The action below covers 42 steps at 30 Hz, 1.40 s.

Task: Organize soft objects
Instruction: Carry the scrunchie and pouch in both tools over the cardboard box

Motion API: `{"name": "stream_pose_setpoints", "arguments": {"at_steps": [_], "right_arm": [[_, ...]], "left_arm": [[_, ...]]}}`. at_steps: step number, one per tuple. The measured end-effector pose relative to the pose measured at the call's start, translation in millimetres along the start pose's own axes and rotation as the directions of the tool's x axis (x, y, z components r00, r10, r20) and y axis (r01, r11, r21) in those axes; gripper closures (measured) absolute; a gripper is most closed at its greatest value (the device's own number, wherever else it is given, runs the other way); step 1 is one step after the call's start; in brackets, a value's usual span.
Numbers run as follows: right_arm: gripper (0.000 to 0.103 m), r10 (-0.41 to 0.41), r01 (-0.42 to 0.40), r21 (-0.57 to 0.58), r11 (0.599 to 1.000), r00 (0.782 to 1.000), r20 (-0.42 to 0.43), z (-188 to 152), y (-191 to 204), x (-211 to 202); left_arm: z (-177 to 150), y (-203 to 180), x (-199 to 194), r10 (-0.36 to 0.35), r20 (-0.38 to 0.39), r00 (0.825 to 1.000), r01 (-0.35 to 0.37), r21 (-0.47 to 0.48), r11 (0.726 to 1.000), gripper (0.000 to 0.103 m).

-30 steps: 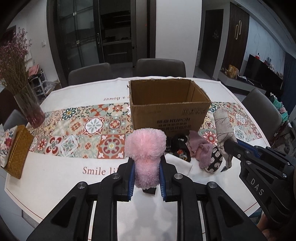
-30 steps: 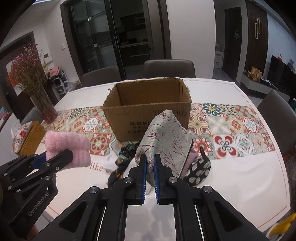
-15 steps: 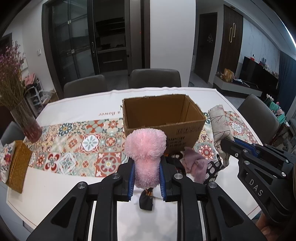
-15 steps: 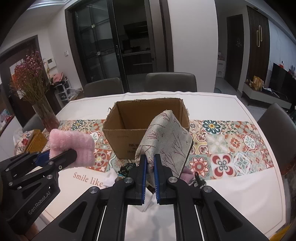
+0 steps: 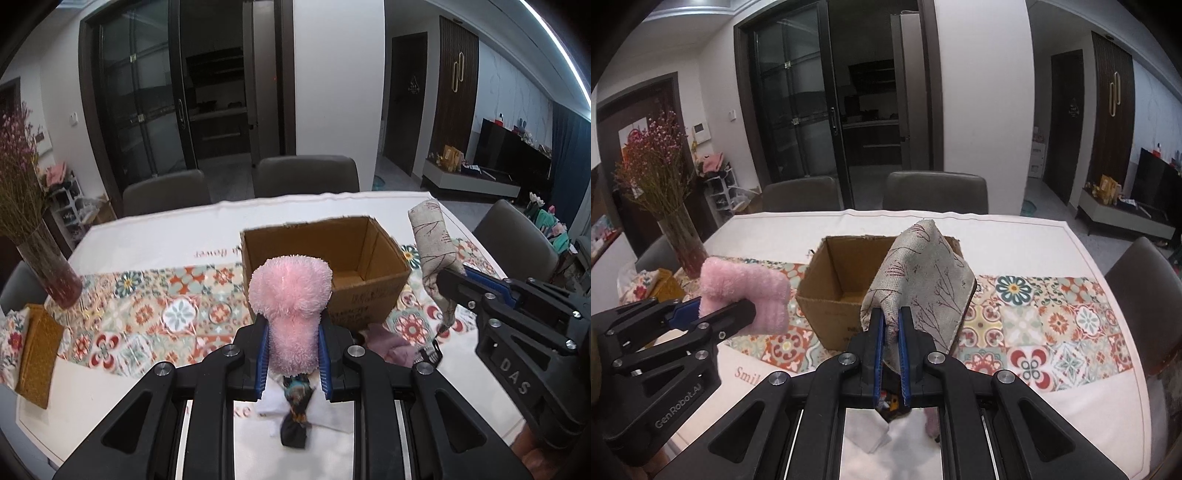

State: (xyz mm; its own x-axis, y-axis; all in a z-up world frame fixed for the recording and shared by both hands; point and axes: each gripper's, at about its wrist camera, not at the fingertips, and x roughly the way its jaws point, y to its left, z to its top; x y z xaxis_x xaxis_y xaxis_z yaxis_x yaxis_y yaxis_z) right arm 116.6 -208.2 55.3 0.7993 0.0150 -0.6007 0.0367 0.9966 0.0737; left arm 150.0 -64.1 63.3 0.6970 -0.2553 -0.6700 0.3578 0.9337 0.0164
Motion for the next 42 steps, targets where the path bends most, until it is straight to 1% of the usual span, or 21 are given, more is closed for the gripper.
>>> {"name": "stream_pose_setpoints", "arguments": {"at_steps": [3, 5, 11, 13, 18, 23, 25, 27, 31, 36, 39, 42], "right_arm": [[0.094, -0.01, 0.01, -0.014, 1.0, 1.0, 0.023, 7.6, -0.4, 0.2], [0.094, -0.011, 0.012, -0.021, 1.0, 1.0, 0.029, 12.6, -1.7, 2.6], [0.094, 0.02, -0.02, -0.021, 1.0, 1.0, 0.018, 24.3, -5.2, 19.7], [0.094, 0.027, -0.027, -0.016, 1.0, 1.0, 0.011, 27.4, -6.9, 25.9], [0.094, 0.02, -0.02, -0.014, 1.0, 1.0, 0.009, 35.2, -10.2, 37.3], [0.094, 0.019, -0.019, -0.014, 1.0, 1.0, 0.015, 44.7, -13.0, 47.4], [0.094, 0.04, -0.04, -0.005, 0.999, 0.999, 0.004, 50.1, -14.8, 54.5], [0.094, 0.048, -0.048, 0.005, 0.999, 0.999, -0.012, 55.4, -16.7, 62.3], [0.094, 0.032, -0.032, -0.002, 0.999, 0.999, -0.021, 63.2, -16.0, 73.4], [0.094, 0.011, -0.012, -0.021, 1.0, 1.0, -0.021, 74.2, -13.0, 82.5], [0.094, 0.015, -0.015, -0.006, 1.0, 0.999, -0.037, 79.0, -14.6, 89.0], [0.094, 0.024, -0.024, 0.005, 1.0, 0.998, -0.058, 82.0, -16.6, 97.7]], "left_arm": [[6.8, 0.8, 3.8, 0.026, 0.03, 0.999, -0.027, 0.018, 0.999, 0.08], [11.5, 2.4, 7.4, 0.028, 0.037, 0.999, -0.029, 0.019, 0.999, 0.08], [25.1, 2.4, 21.9, 0.035, 0.064, 0.997, -0.038, 0.046, 0.998, 0.08], [31.2, 3.6, 28.0, 0.031, 0.062, 0.998, -0.034, 0.042, 0.999, 0.08], [44.8, 1.3, 35.1, 0.034, 0.081, 0.996, -0.039, 0.053, 0.998, 0.08], [58.4, 4.9, 47.8, 0.024, 0.078, 0.997, -0.028, 0.049, 0.998, 0.08], [63.1, 7.5, 53.0, 0.014, 0.079, 0.997, -0.018, 0.043, 0.999, 0.08], [68.5, 9.4, 61.3, 0.002, 0.065, 0.998, -0.005, 0.04, 0.999, 0.08], [79.2, 12.1, 72.3, 0.006, 0.055, 0.998, -0.008, 0.043, 0.999, 0.08], [88.7, 18.1, 80.7, -0.014, 0.05, 0.999, 0.013, 0.033, 0.999, 0.08], [93.3, 22.9, 88.0, -0.031, 0.04, 0.999, 0.031, 0.015, 0.999, 0.08], [94.6, 23.4, 96.1, -0.023, 0.017, 1.0, 0.023, 0.022, 0.999, 0.08]]}}
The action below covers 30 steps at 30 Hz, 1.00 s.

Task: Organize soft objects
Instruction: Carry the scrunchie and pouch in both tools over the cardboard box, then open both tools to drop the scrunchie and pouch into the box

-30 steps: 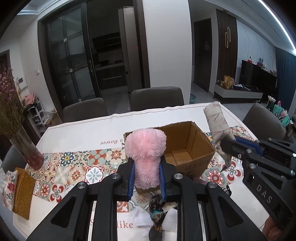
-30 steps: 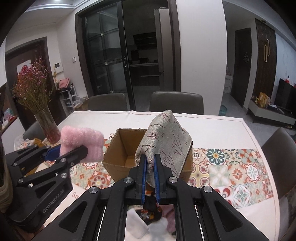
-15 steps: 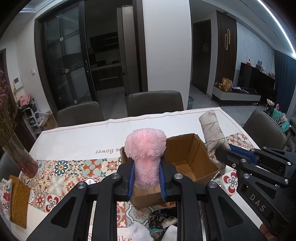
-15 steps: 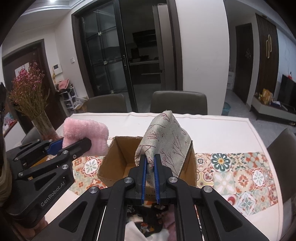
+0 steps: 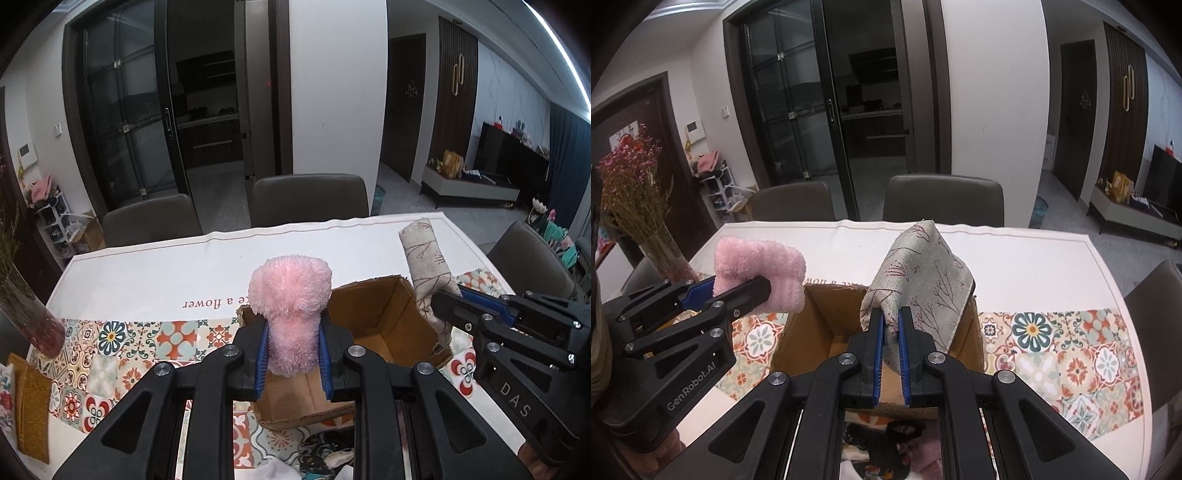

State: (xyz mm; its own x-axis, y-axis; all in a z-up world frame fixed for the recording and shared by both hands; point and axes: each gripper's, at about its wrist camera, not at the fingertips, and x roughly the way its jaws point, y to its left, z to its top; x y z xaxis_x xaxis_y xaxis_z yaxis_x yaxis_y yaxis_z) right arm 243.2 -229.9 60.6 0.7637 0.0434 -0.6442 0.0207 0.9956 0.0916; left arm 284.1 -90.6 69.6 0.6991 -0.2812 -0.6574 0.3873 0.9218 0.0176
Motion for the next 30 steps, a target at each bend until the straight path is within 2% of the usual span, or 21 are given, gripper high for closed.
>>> {"name": "stream_pose_setpoints", "arguments": {"at_steps": [8, 15, 20, 22, 23, 24, 25, 26, 28, 30], "right_arm": [[0.094, 0.049, -0.048, 0.027, 0.999, 0.997, -0.058, 4.3, -6.2, 24.4], [0.093, 0.034, -0.031, 0.038, 0.999, 0.997, -0.068, 4.2, -14.0, 34.5], [0.092, 0.042, -0.039, 0.041, 0.998, 0.996, -0.075, 2.4, -15.8, 36.2], [0.091, 0.032, -0.028, 0.048, 0.998, 0.997, -0.074, 2.5, -18.7, 34.6], [0.088, 0.019, -0.015, 0.051, 0.999, 0.997, -0.075, 2.8, -20.0, 34.0], [0.086, 0.008, -0.004, 0.052, 0.999, 0.997, -0.076, 3.0, -20.9, 33.5], [0.078, -0.002, 0.006, 0.052, 0.999, 0.997, -0.076, 3.3, -21.3, 32.5], [0.067, -0.005, 0.009, 0.051, 0.999, 0.997, -0.075, 3.4, -21.6, 31.8], [0.054, -0.017, 0.021, 0.051, 0.998, 0.997, -0.072, 3.0, -21.9, 30.4], [0.05, -0.03, 0.034, 0.057, 0.998, 0.997, -0.071, 2.3, -22.8, 29.3]], "left_arm": [[4.8, 1.1, 17.4, -0.046, -0.047, 0.998, 0.045, -0.028, 0.999, 0.079], [4.1, -2.2, 30.6, -0.06, -0.081, 0.995, 0.058, -0.034, 0.998, 0.077], [1.5, -3.5, 40.3, -0.078, -0.103, 0.992, 0.073, -0.05, 0.996, 0.07], [1.0, -4.0, 41.4, -0.069, -0.109, 0.992, 0.064, -0.053, 0.997, 0.058], [1.1, -4.2, 40.4, -0.059, -0.106, 0.993, 0.053, -0.052, 0.997, 0.052], [1.2, -4.3, 38.4, -0.042, -0.099, 0.994, 0.038, -0.049, 0.998, 0.04], [1.4, -3.7, 36.5, -0.027, -0.09, 0.996, 0.022, -0.048, 0.999, 0.033], [1.4, -3.6, 33.7, -0.012, -0.077, 0.997, 0.008, -0.05, 0.999, 0.032], [1.4, -4.1, 29.7, 0.007, -0.065, 0.998, -0.01, -0.047, 0.999, 0.031], [0.9, -3.5, 28.8, 0.011, -0.071, 0.997, -0.014, -0.046, 0.999, 0.03]]}}
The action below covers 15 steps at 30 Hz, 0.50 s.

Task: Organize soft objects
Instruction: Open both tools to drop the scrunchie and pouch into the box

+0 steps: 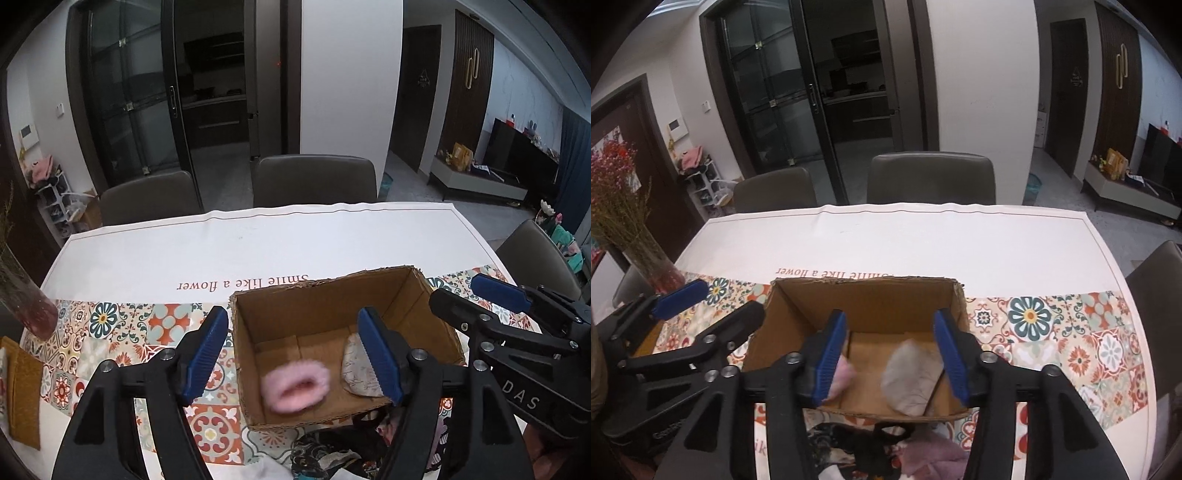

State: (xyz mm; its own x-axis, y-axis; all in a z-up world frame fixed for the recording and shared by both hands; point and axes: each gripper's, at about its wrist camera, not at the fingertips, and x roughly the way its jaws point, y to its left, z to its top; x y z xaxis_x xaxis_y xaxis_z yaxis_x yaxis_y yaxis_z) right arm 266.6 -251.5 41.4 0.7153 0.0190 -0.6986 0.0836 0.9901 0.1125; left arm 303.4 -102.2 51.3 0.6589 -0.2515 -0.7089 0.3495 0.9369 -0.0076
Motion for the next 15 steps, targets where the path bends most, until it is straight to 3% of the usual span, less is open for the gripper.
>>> {"name": "stream_pose_setpoints", "arguments": {"at_steps": [6, 9, 15], "right_arm": [[0.041, -0.017, 0.017, 0.024, 1.0, 1.0, -0.01, -1.1, -2.8, -1.0], [0.036, -0.047, 0.047, 0.028, 0.998, 0.999, -0.011, -1.7, -2.9, -4.5], [0.029, -0.101, 0.101, 0.009, 0.995, 0.994, 0.029, -3.9, 2.9, -20.0]], "left_arm": [[-3.2, 1.3, -3.2, 0.038, -0.004, 0.999, -0.038, -0.005, 0.999, 0.025], [-4.1, 4.0, -7.4, 0.054, -0.001, 0.999, -0.054, -0.01, 0.999, 0.016], [-6.0, 6.4, -22.2, 0.106, 0.047, 0.993, -0.105, -0.019, 0.994, 0.011]]}}
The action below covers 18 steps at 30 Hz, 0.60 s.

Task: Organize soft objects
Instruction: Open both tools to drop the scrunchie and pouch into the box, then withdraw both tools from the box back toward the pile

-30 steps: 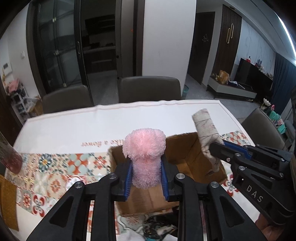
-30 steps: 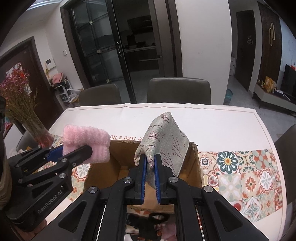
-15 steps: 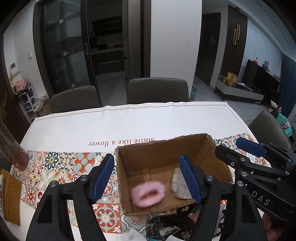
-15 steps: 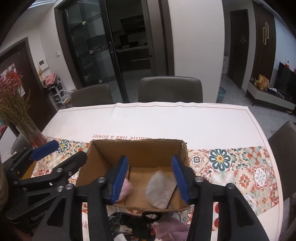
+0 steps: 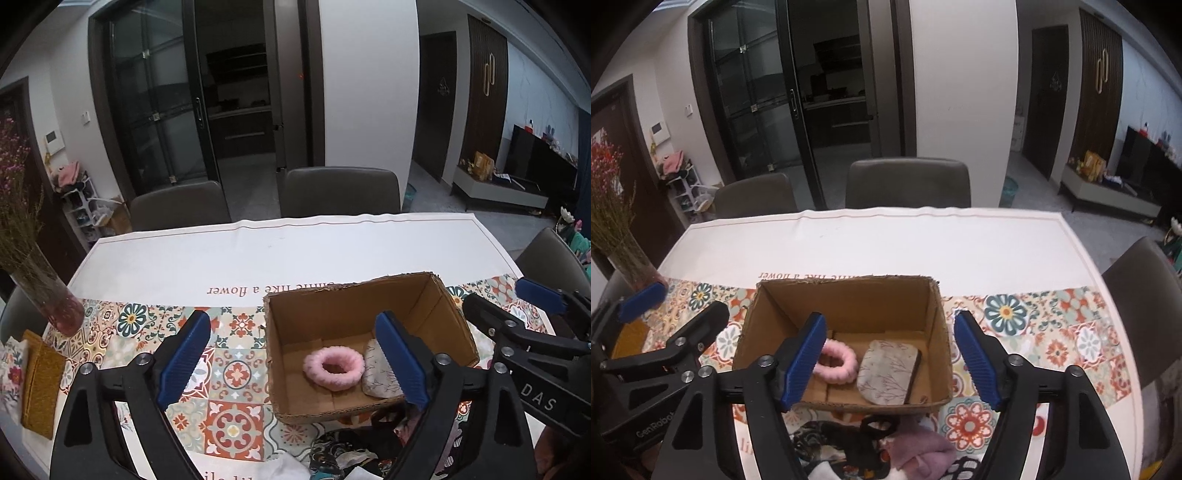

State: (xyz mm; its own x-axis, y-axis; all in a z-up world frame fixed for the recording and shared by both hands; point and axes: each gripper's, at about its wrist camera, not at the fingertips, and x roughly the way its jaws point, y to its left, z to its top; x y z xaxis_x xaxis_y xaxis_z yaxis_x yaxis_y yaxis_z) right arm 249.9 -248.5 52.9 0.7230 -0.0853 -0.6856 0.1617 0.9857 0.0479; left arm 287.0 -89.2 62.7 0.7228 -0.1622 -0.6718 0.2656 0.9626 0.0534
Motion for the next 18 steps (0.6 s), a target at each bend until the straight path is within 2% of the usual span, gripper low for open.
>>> {"name": "stream_pose_setpoints", "arguments": {"at_steps": [12, 18], "right_arm": [[0.027, -0.041, 0.039, 0.022, 0.999, 0.997, 0.068, -13.2, -1.4, -27.0], [0.027, -0.059, 0.058, 0.02, 0.998, 0.994, 0.089, -22.7, -5.4, -35.8]], "left_arm": [[-16.9, 4.9, -14.8, 0.048, 0.02, 0.999, -0.048, -0.002, 0.999, 0.006], [-28.8, 1.3, -12.3, 0.048, -0.001, 0.999, -0.048, 0.002, 0.999, 0.006]]}}
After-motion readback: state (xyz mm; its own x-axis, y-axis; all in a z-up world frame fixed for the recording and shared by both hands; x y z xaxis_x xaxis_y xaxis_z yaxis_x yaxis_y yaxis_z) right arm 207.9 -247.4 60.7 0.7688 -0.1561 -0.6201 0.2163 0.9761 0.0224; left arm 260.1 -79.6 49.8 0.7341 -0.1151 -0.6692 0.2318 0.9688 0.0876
